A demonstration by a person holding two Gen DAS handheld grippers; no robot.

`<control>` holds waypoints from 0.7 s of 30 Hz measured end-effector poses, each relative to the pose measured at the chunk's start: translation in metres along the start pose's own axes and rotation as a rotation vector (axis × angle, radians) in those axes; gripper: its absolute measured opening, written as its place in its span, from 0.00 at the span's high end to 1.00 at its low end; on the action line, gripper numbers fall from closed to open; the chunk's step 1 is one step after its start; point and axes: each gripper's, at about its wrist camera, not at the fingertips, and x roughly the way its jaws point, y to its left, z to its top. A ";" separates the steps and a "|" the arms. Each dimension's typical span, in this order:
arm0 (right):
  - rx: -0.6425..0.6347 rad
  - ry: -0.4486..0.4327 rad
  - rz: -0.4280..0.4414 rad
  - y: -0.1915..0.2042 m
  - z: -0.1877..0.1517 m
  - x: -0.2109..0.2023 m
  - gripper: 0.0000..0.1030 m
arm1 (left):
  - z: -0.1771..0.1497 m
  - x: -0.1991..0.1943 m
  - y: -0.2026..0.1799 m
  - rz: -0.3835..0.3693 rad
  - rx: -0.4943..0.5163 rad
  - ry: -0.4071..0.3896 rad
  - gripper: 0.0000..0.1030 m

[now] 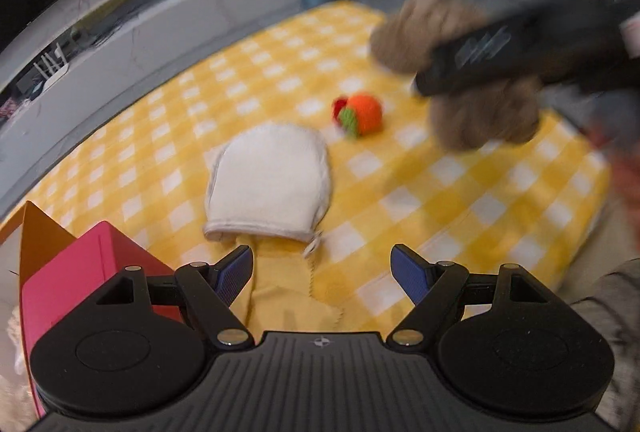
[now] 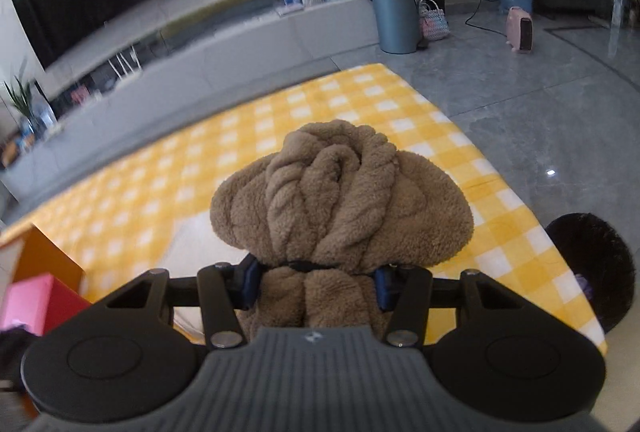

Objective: Organize soft objects
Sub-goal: 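Lift the brown towel off the table with the right tool, then reach the left tool to the white mitt's cuff while the right tool holds the towel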

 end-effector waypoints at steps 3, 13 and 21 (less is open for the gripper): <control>0.049 -0.012 0.017 -0.008 0.001 -0.002 0.50 | 0.005 0.025 -0.004 0.044 0.041 0.076 0.11; 0.056 -0.013 0.058 -0.011 0.003 0.002 0.50 | 0.012 0.081 -0.007 0.208 0.034 0.242 0.11; 0.091 -0.009 0.044 -0.019 0.004 0.004 0.49 | 0.022 0.088 0.004 0.219 -0.044 0.255 0.03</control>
